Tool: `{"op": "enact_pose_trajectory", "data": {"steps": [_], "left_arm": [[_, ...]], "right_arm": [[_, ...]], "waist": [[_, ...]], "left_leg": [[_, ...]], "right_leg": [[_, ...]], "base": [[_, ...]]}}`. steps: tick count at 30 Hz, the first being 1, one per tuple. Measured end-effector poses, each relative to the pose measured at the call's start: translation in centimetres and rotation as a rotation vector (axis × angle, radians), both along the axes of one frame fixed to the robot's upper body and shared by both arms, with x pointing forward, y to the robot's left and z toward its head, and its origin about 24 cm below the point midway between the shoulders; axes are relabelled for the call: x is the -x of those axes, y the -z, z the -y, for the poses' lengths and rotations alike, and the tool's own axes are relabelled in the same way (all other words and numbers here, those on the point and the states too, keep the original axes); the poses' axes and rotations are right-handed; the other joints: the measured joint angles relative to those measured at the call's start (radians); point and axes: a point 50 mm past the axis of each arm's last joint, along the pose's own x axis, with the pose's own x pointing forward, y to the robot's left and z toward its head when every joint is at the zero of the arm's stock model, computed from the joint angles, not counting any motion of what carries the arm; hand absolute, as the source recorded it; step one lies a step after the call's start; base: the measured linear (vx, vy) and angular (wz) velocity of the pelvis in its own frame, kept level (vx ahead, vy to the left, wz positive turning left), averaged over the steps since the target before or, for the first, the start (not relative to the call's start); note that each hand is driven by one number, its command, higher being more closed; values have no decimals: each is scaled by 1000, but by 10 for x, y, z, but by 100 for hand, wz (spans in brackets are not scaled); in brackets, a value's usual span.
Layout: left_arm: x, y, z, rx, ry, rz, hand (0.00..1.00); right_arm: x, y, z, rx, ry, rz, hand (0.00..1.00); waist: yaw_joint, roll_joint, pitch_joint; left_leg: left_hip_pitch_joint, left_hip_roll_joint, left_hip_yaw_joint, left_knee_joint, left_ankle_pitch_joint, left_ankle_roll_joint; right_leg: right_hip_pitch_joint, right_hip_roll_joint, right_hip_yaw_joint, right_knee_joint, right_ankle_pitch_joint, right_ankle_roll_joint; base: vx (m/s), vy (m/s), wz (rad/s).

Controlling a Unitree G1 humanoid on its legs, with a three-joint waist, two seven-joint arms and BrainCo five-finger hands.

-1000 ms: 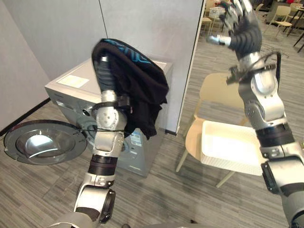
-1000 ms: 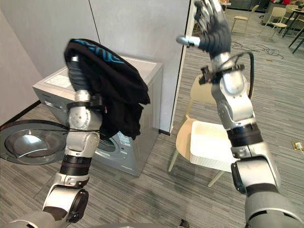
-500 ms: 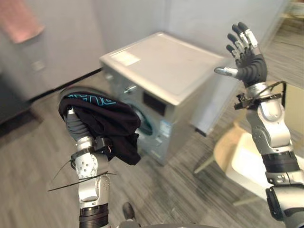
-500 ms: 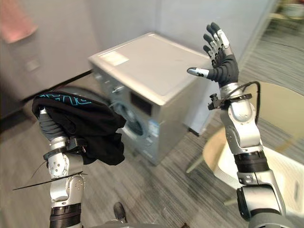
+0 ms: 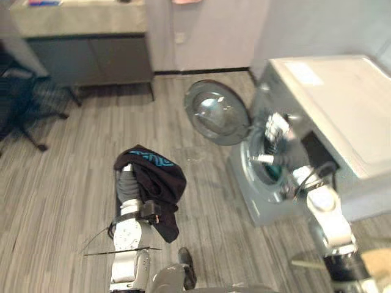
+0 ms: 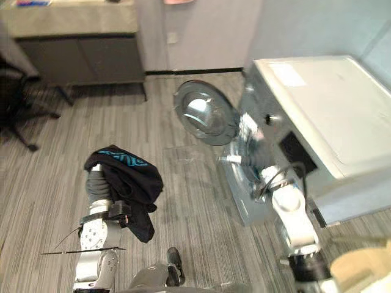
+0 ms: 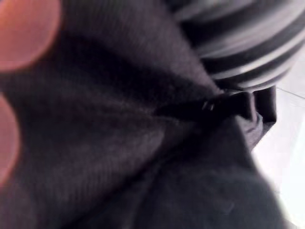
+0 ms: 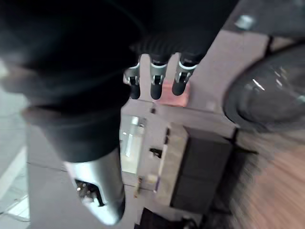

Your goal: Pick up the laundry basket with both hands and put the clothes into the washing machine.

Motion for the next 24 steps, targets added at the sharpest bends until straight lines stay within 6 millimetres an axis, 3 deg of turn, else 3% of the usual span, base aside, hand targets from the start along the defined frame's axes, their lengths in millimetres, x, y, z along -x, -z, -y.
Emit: {"op": "enact_pose_trajectory", "data": {"steps": [2,4,5,7,8,9,10,11,13,14,15,16,17,18,19,20,22,23,24], "left_arm": [[0,14,7,2,40,-67,100],[3,23,16,3,102,-109,100],[3,24,19,1,119,-114,100],[3,32,29,-4,172,-152,100],[3,34,31,-5,188,-162,100],[4,40,38,-6,218,-192,100],[4,41,39,-5,224,-197,100],[6,45,46,-5,251,-215,100],[10,56,51,-8,271,-264,100],[12,60,55,5,278,-288,100],[17,63,57,31,276,-304,100],[19,65,58,43,274,-314,100],[25,70,57,52,268,-338,100],[26,71,58,48,276,-343,100],[26,71,58,45,277,-343,100],[26,72,57,36,281,-346,100],[29,79,59,23,318,-374,100],[32,84,64,14,354,-396,100],[36,89,69,13,389,-415,100]], "right_arm": [[10,28,-8,-50,-8,-118,0],[19,72,-22,-74,-12,-310,0],[21,84,-24,-67,-5,-364,0],[34,126,-27,-56,37,-561,0],[39,137,-26,-54,53,-611,0],[55,161,-23,-45,111,-733,0],[59,165,-22,-44,124,-755,0],[76,182,-16,-52,183,-846,0],[100,202,-9,-37,246,-964,0],[113,210,-5,-10,278,-1016,0],[121,214,1,47,309,-1044,0],[126,216,4,73,323,-1058,0],[132,219,8,114,350,-1078,0],[135,223,10,126,376,-1098,0],[136,227,10,136,383,-1115,0],[135,231,8,152,383,-1135,0],[130,239,4,215,350,-1169,0],[127,244,2,252,329,-1192,0],[126,250,2,284,312,-1223,0]], "waist": [[0,-4,10],[-9,0,13],[-13,0,13],[-27,4,15],[-33,5,15],[-50,9,13],[-52,12,11],[-58,21,8],[-63,37,6],[-98,56,13],[-95,88,11],[-79,102,6],[-46,101,-1],[-39,101,-12],[-38,97,-17],[-32,86,-22],[-16,55,-26],[0,52,-25],[13,61,-27]], "left_leg": [[48,-45,-35,-35,13,-11],[94,-85,-79,-84,13,-12],[104,-94,-92,-93,13,-12],[167,-130,-141,-133,12,-10],[182,-139,-155,-137,12,-8],[219,-161,-194,-141,1,5],[224,-165,-202,-140,-6,11],[235,-174,-229,-107,-56,20],[202,-164,-199,94,-141,-41],[102,-115,-115,408,-164,-58],[29,-7,-21,685,-122,-62],[9,46,15,790,-71,-67],[-32,126,58,952,54,-76],[-94,198,41,1090,17,-33],[-124,227,25,1124,-7,-23],[-173,262,-4,1100,-58,-29],[-196,252,-70,877,-101,-51],[-196,216,-174,656,-114,-90],[-149,176,-312,384,-82,-141]], "right_leg": [[-64,62,33,-14,-61,10],[-166,121,-18,-78,-70,13],[-188,130,-36,-100,-68,11],[-235,163,-78,-220,-22,-3],[-239,168,-81,-246,-7,-2],[-249,174,-80,-264,18,-24],[-251,175,-80,-262,20,-26],[-249,190,-85,-247,19,-37],[-180,209,-151,-276,16,-96],[-116,212,-173,-312,56,-126],[-57,239,-152,-321,59,-124],[-27,256,-129,-324,46,-107],[29,274,-82,-352,38,-102],[74,279,-54,-381,29,-87],[90,277,-35,-391,26,-83],[101,266,23,-415,29,-69],[107,216,122,-454,45,-26],[102,192,190,-487,66,7],[79,181,269,-497,84,43]], "base": [[241,105,84],[267,75,70],[278,59,72],[328,58,71],[358,46,84],[294,27,69],[383,24,83],[392,18,51],[435,59,61],[477,134,48],[468,156,16],[411,181,-81],[391,197,-100],[382,185,-91],[391,162,-73],[384,187,-96],[357,260,-128],[323,390,-172],[318,424,-183]]}}
